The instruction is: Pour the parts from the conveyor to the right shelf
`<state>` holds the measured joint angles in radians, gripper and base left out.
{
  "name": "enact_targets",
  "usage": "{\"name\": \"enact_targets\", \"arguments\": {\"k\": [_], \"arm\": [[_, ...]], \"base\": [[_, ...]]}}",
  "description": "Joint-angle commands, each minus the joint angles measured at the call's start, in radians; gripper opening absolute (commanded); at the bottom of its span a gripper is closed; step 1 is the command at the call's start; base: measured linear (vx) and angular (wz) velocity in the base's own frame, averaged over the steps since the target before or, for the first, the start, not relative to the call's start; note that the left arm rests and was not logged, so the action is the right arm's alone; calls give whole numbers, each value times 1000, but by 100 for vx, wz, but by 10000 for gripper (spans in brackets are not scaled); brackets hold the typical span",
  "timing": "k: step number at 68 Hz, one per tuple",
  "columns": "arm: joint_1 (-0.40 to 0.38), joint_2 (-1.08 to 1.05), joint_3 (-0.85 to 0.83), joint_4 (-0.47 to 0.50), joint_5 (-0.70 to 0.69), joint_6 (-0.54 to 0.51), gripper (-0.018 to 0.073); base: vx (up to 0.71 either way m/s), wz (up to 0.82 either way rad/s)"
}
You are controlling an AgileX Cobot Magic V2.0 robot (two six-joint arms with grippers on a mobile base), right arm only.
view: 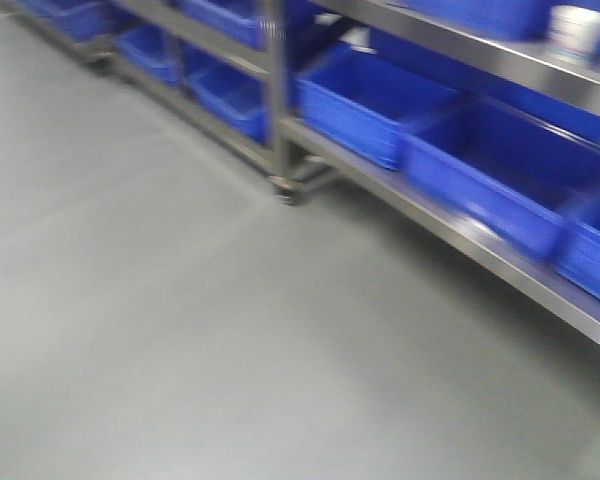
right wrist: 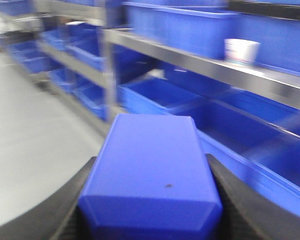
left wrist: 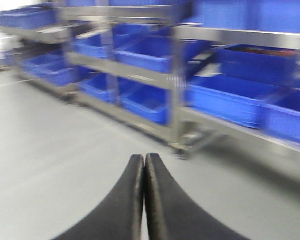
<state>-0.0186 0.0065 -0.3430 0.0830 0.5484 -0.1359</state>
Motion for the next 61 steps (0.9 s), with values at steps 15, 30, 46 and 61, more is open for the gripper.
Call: {"name": "enact_targets", "arguments": {"k": [15, 30, 46, 61], "arm": [[0, 15, -26, 5, -82, -11, -6], [0, 15, -26, 5, -82, -11, -6], [0, 15, -26, 5, -82, -11, -6], [0, 15, -26, 5, -82, -11, -6]], "base": [[47, 92], [45, 76], [44, 56], [49, 30]]}}
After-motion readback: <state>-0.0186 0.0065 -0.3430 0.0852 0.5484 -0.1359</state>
